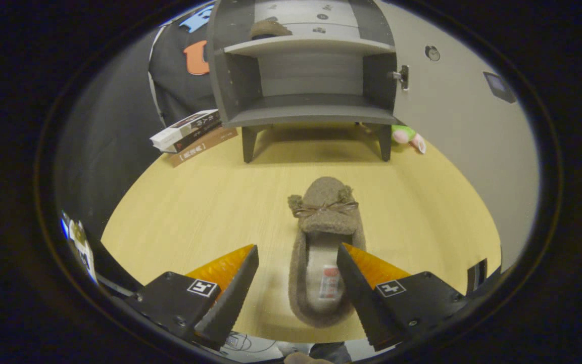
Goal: Open the shoe cabinet door, grab the shoes and put them into the shoe cabinet, then close the shoe cabinet door.
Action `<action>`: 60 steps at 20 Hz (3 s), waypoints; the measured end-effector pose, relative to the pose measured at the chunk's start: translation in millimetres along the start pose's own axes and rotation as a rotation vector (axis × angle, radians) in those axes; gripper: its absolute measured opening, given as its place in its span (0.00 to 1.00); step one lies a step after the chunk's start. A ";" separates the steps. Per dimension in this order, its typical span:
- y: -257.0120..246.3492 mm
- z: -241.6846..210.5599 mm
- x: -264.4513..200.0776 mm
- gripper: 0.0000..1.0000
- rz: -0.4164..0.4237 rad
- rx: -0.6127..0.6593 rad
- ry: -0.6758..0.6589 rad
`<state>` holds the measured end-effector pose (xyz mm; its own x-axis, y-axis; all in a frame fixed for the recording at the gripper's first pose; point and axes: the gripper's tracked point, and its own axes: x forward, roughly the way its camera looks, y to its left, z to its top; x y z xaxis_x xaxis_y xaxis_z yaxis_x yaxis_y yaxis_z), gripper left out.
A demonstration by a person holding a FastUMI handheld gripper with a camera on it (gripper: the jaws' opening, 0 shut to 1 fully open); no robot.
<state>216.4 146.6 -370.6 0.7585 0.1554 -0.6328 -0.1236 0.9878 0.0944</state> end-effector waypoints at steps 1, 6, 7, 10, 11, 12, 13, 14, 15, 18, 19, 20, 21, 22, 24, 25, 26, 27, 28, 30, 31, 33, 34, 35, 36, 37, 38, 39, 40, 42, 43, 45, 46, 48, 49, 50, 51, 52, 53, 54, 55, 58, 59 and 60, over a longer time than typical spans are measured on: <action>0.0 4.5 10.1 0.99 0.005 0.009 0.009; 3.0 11.9 46.3 0.99 0.042 0.043 0.078; 1.3 13.4 52.4 0.98 0.039 0.043 0.090; 5.2 13.2 62.1 0.96 0.064 0.024 0.126; 6.3 12.6 62.7 0.95 0.069 0.009 0.134; 5.6 10.5 60.4 0.94 0.073 -0.012 0.147; 3.7 12.2 59.7 0.90 0.077 -0.028 0.147; 3.0 11.0 59.7 0.86 0.080 -0.033 0.152; 0.9 10.3 59.9 0.80 0.070 -0.031 0.160; 5.6 6.2 54.0 0.33 0.105 -0.037 0.192; 9.3 6.2 51.4 0.17 0.128 -0.044 0.197; 16.4 5.2 46.8 0.14 0.153 -0.050 0.199; 19.1 8.1 42.0 0.11 0.164 -0.057 0.193; 20.7 14.3 35.1 0.09 0.171 -0.073 0.179; 23.0 29.8 16.4 0.08 0.178 -0.090 0.139; 24.4 40.7 7.2 0.08 0.180 -0.096 0.114; 25.7 51.4 -1.8 0.08 0.178 -0.101 0.088; 27.3 64.3 -11.2 0.08 0.175 -0.105 0.061; 28.6 76.1 -20.8 0.08 0.170 -0.108 0.032; 29.2 105.5 -41.0 0.08 0.157 -0.116 -0.038; 28.9 121.0 -51.2 0.08 0.146 -0.122 -0.073; 27.4 152.3 -75.0 0.08 0.124 -0.129 -0.149; 27.9 165.9 -85.1 0.08 0.114 -0.132 -0.186; 27.8 182.2 -94.8 0.08 0.104 -0.136 -0.222; 28.0 199.8 -102.1 0.08 0.089 -0.142 -0.256; 27.5 216.3 -108.7 0.08 0.075 -0.148 -0.290; 28.4 233.7 -114.0 0.08 0.066 -0.149 -0.321; 30.4 249.6 -118.5 0.08 0.061 -0.149 -0.344; 33.1 265.6 -122.0 0.08 0.061 -0.146 -0.369; 34.1 301.9 -124.7 0.08 0.048 -0.146 -0.414; 34.8 321.4 -124.9 0.08 0.041 -0.146 -0.436; 36.3 357.3 -123.7 0.08 0.031 -0.142 -0.472; 35.7 376.3 -121.7 0.08 0.027 -0.142 -0.489; 31.6 412.0 -112.1 0.08 0.008 -0.147 -0.514; 29.8 428.2 -106.4 0.08 -0.001 -0.152 -0.523; 29.0 442.9 -100.0 0.08 -0.008 -0.153 -0.532; 26.5 458.7 -92.2 0.08 -0.015 -0.146 -0.538; 23.2 473.2 -83.6 0.08 -0.022 -0.140 -0.543; 20.5 485.2 -75.7 0.08 -0.028 -0.135 -0.542; 16.5 495.7 -65.5 0.08 -0.033 -0.130 -0.541; 13.4 506.4 -55.2 0.08 -0.037 -0.121 -0.536; 8.4 528.4 -25.4 0.08 -0.032 -0.095 -0.511; 7.0 532.3 -15.8 0.08 -0.029 -0.094 -0.504; 7.1 534.4 -6.2 0.08 -0.020 -0.093 -0.495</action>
<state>552.7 156.2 44.7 0.9711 0.1431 -0.1909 -0.1454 0.9894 0.0023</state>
